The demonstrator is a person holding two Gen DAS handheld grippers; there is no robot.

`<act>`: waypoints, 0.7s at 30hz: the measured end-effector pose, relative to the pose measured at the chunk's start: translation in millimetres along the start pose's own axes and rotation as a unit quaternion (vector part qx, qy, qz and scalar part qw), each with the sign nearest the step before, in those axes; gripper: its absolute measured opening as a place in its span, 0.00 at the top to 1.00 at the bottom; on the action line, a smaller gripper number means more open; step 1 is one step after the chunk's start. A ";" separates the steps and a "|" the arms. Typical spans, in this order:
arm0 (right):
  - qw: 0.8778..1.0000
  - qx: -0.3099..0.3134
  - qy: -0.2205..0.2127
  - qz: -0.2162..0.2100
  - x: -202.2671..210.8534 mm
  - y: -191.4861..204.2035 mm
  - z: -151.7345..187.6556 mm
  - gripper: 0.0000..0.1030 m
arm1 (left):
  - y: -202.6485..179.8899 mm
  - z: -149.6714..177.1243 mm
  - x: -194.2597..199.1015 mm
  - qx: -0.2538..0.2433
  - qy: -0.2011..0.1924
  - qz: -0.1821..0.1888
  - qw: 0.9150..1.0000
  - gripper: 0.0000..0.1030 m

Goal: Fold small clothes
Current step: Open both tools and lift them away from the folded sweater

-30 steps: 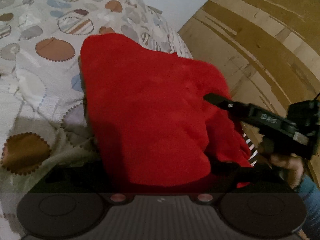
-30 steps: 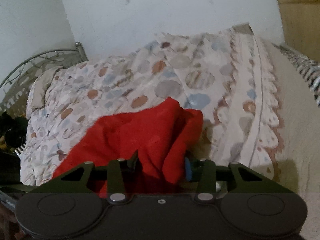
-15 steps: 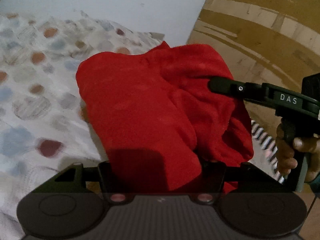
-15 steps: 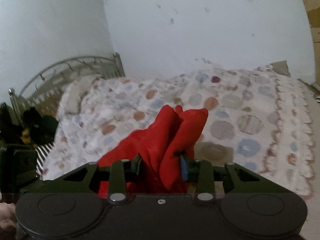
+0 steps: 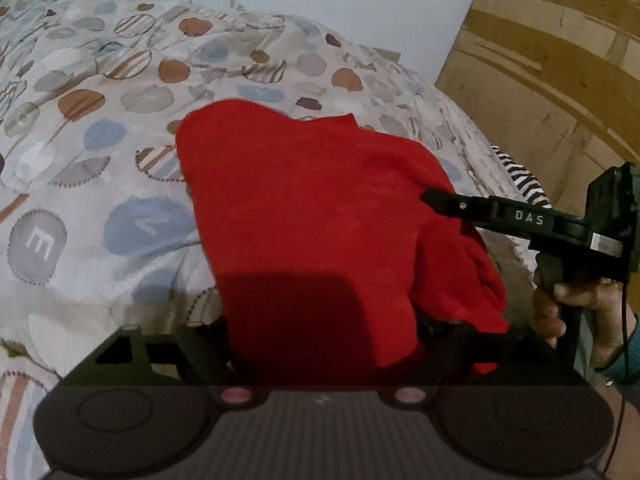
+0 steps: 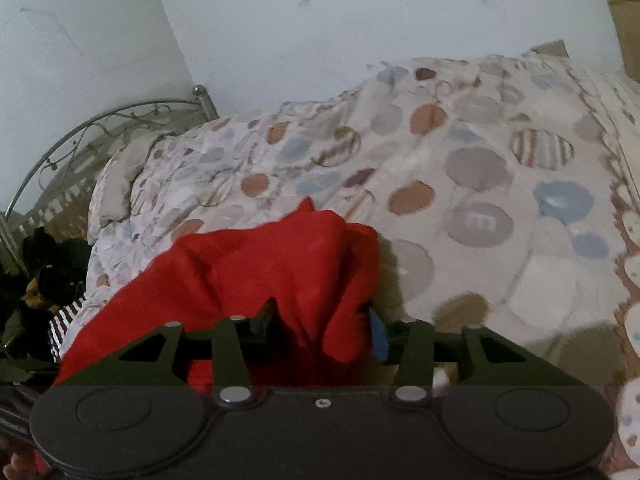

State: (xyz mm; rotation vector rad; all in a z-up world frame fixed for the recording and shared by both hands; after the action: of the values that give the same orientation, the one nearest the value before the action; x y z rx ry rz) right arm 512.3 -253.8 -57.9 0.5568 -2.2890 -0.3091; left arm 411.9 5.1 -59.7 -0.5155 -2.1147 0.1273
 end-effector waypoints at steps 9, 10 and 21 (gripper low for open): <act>0.999 0.019 -0.004 0.032 7.0 -6.0 8.9 0.39 | -5.2 6.7 6.2 0.012 -0.025 -0.056 0.998 0.01; 0.999 0.025 -0.006 0.037 8.6 -4.1 9.0 0.39 | -7.8 6.7 9.0 0.012 -0.029 -0.066 0.997 0.01; 0.990 0.090 -0.070 0.081 70.1 38.0 18.5 0.13 | -47.9 16.0 71.3 0.020 -0.108 -0.090 0.990 0.00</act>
State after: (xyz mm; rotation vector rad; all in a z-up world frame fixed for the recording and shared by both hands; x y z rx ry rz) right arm 443.7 -253.0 -13.2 0.4468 -2.4975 -0.0635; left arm 349.3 -7.6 -0.1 -0.2947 -2.3538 0.1259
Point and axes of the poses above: each gripper's, at about its wrist camera, not at the fingertips, and x roughly against the way its jaws point, y to its left, z to its underside, the point moved 3 cm from there along -x, roughly the way its jaws point, and after that the axes turned 10 degrees about y, right-handed, at the moved point
